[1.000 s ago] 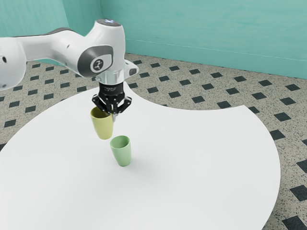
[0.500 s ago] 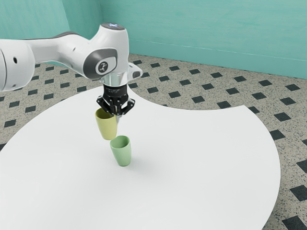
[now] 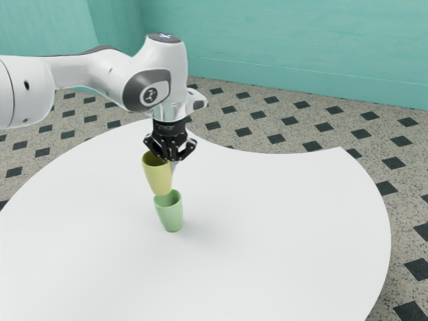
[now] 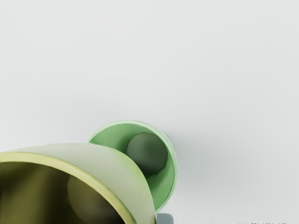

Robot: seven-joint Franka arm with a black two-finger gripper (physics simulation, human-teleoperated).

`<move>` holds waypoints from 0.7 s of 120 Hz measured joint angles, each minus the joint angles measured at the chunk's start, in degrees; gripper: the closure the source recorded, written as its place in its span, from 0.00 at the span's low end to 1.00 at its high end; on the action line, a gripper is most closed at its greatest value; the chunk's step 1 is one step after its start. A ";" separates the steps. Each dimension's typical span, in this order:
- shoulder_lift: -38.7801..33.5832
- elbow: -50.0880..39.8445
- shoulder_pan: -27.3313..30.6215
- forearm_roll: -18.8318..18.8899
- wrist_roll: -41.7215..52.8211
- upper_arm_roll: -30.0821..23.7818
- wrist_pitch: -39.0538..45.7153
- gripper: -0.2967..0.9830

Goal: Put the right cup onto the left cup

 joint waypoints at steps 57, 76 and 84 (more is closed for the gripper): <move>1.69 -0.09 0.12 0.76 -1.75 -0.66 0.39 0.84; 2.31 -0.09 0.12 0.77 -2.01 -0.53 0.60 0.84; 2.49 -0.09 0.12 0.78 -2.10 -0.54 0.73 0.84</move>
